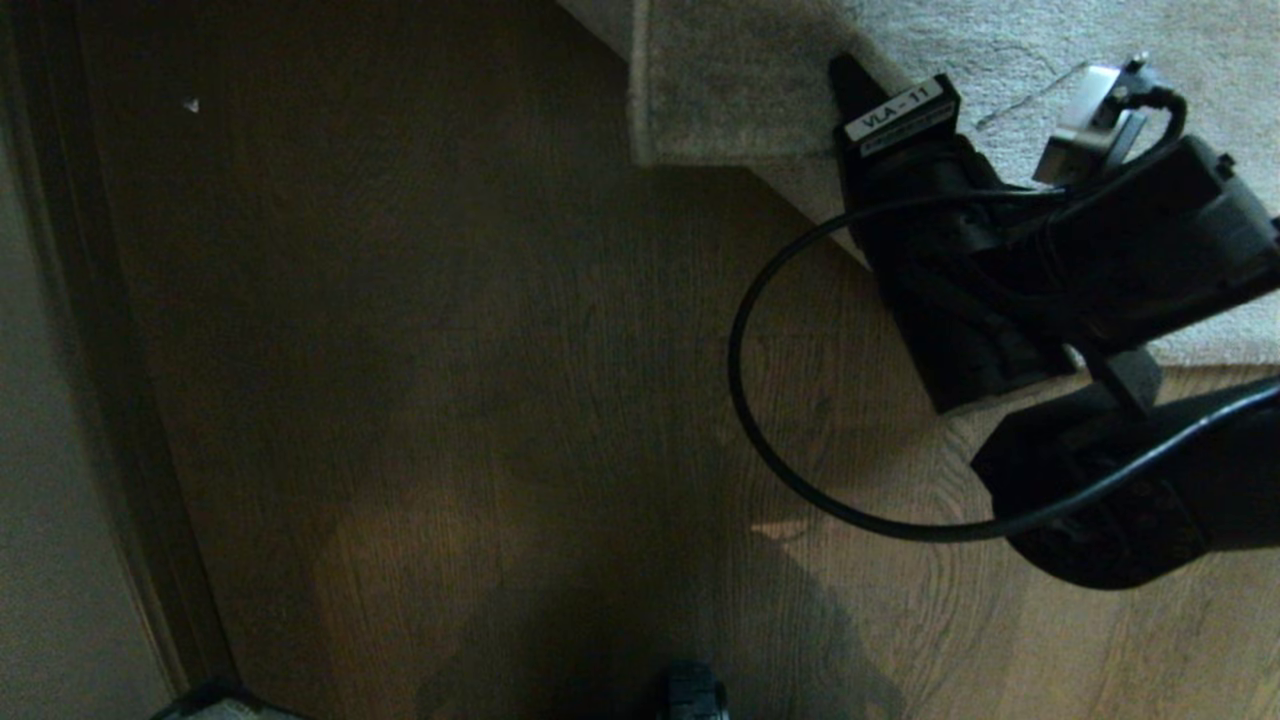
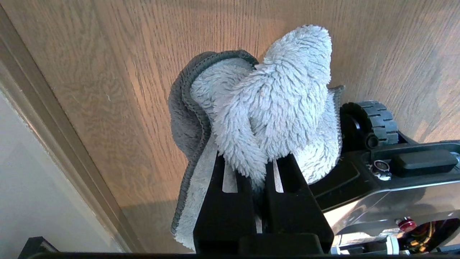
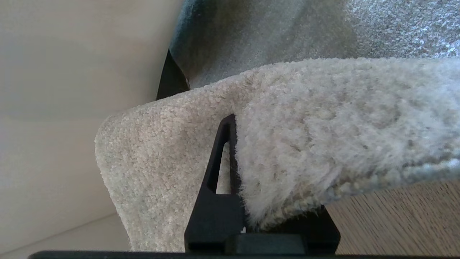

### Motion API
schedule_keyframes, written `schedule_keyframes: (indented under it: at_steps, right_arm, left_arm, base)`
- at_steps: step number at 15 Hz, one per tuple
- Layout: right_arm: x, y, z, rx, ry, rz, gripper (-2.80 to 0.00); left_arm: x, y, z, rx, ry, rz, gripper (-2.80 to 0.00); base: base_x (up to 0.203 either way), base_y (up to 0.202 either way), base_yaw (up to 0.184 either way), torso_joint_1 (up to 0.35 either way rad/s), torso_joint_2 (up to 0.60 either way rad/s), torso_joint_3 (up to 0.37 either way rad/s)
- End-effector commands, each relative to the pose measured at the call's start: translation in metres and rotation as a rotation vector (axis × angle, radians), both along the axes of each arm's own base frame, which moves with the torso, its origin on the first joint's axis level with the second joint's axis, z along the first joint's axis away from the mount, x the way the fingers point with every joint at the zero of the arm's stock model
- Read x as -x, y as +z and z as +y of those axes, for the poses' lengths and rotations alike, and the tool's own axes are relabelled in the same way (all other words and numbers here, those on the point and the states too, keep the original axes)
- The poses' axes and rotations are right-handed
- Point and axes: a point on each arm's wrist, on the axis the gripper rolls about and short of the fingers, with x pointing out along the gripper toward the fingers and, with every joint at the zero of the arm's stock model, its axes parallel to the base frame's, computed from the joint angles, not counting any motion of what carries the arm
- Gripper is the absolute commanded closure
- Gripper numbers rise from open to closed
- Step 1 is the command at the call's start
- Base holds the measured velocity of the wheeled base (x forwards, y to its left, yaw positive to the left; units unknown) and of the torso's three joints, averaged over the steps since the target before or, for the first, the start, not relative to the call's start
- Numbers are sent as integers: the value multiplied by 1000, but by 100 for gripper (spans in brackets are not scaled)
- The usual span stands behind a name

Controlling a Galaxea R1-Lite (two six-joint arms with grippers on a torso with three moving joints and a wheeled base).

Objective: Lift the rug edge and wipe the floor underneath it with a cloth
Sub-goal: Lay down the carpet

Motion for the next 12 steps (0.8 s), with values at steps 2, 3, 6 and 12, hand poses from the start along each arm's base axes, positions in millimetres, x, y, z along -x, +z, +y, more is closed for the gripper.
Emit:
schedule_keyframes:
  at_steps: [2, 3, 6, 12]
  right_arm:
    - [4, 5, -3, -38, 1, -39, 0]
    - [4, 6, -3, -40, 1, -41, 0]
    - [5, 7, -4, -43, 1, -44, 0]
    - [7, 9, -6, -47, 0, -47, 0]
  left_arm:
    - [0, 0, 0, 1, 2, 4, 0]
    - [0, 0, 0, 0, 1, 4, 0]
    - [0, 0, 0, 1, 35, 5, 0]
    - [3, 0, 0, 5, 231, -36, 0]
  base:
    - [0, 0, 0, 0, 0, 0]
    - [0, 0, 0, 0, 0, 0]
    - [0, 0, 0, 0, 0, 0]
    - [0, 0, 0, 0, 0, 0]
